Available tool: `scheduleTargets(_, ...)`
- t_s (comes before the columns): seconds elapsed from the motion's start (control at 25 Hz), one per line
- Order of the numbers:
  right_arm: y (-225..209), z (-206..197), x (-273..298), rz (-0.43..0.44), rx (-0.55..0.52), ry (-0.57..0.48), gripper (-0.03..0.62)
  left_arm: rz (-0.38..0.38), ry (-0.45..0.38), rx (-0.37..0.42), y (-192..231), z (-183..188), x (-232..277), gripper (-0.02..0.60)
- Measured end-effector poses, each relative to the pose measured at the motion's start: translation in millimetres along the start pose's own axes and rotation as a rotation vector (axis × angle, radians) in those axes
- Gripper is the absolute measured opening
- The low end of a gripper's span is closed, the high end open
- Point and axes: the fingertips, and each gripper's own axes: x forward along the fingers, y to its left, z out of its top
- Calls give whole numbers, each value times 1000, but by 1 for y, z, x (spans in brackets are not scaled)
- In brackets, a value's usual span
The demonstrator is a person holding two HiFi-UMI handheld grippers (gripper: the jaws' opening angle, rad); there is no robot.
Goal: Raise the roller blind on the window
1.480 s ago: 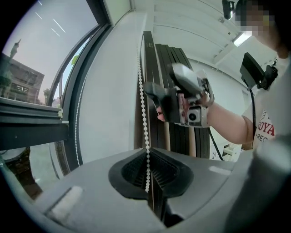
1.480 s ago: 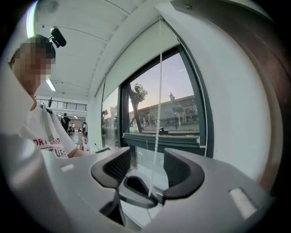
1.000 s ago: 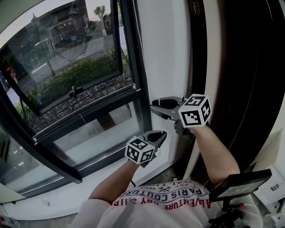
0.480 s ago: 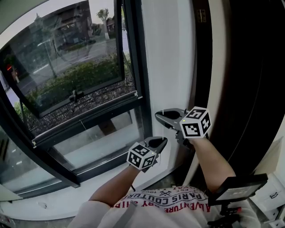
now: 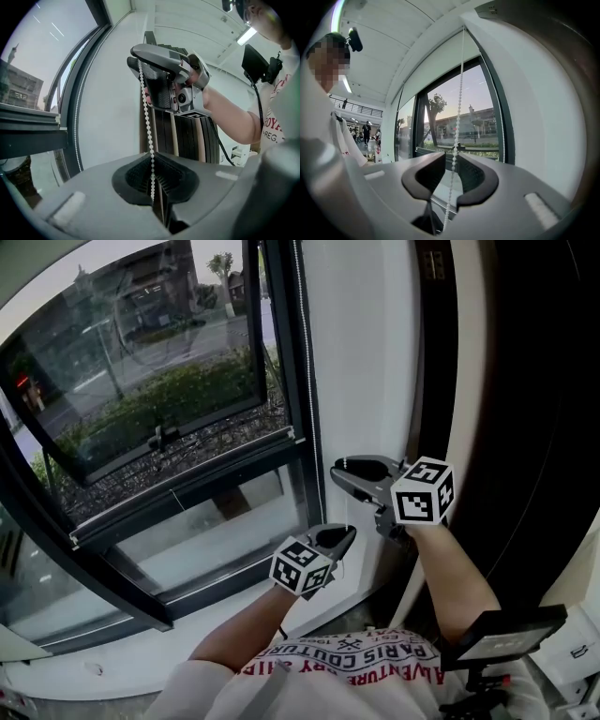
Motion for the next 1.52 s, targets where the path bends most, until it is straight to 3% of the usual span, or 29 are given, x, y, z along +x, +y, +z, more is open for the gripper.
scheduleTargets(0.08,0,3,-1,-2,-5,-5,76,4,-1,-1,2,0,-2,11)
scheduleTargets(0.12,0,4,-1,-5,-9,-3,36,5,0,-2,2,0,-2,11)
scheduleTargets(0.2,0,4,-1,-2,-5,-1,25,5,1,1,2,0,-3,11)
scheduleTargets(0.48,-3,1,0,-23,11,-41,20,17,-3,14,9,-5,-5,11)
scheduleTargets(0.76,-8,-10,0,-84,-57,-31,20,30,11,18,17,-15,2,11)
scheduleTargets(1.2,-13,-118,11,-132,-23,164,18,51,209,-28,30,-121,7,11)
scheduleTargets(1.52,-6,-184,14,-154,-18,235,14,71,325,-30,33,-187,6,9)
